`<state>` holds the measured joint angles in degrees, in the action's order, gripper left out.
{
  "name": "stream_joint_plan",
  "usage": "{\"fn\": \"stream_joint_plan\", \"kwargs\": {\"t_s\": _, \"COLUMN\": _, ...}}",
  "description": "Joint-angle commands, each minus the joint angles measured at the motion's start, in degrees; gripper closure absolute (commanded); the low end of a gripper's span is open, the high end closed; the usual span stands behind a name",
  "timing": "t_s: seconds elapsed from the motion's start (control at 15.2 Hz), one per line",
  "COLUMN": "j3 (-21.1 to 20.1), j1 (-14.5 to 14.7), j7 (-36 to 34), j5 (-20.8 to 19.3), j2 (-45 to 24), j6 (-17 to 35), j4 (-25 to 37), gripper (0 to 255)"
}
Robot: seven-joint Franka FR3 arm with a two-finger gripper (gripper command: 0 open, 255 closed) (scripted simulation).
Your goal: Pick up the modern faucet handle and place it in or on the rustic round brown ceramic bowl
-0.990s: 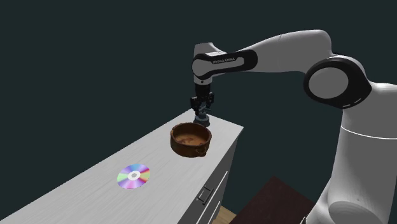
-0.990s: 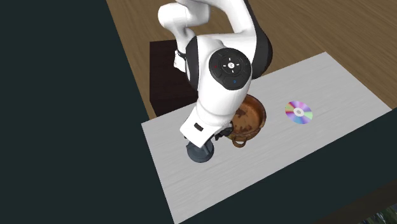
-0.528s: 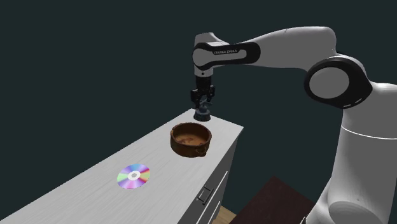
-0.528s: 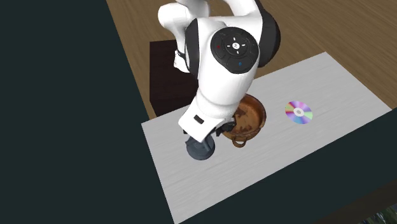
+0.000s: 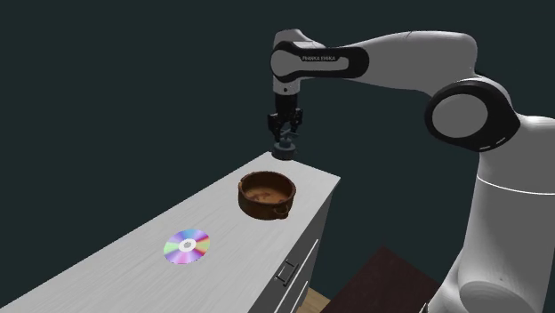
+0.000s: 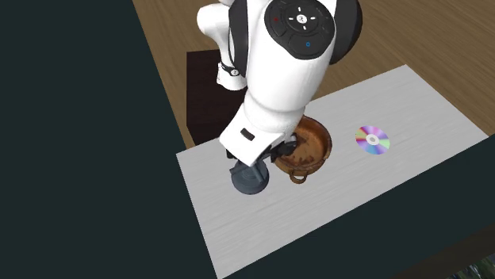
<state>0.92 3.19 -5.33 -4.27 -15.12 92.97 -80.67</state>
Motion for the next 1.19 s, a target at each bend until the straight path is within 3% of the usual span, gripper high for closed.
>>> {"fn": "stream_joint_plan", "kwargs": {"t_s": 0.0, "j3": -0.01, "j1": 0.03, "j7": 0.09, "j5": 0.01, "j2": -0.37, "j6": -1.76, "j4": 2.13, "gripper": 255}}
{"fn": "stream_joint_plan", "kwargs": {"t_s": 0.4, "j3": 0.0, "j1": 0.06, "j7": 0.42, "j5": 0.02, "j2": -1.58, "j6": -6.49, "j4": 8.09, "gripper": 255}}
{"fn": "stream_joint_plan", "kwargs": {"t_s": 1.12, "j3": -5.18, "j1": 7.72, "j7": -12.42, "j5": 0.1, "j2": 9.86, "j6": -6.48, "j4": -4.3, "gripper": 255}}
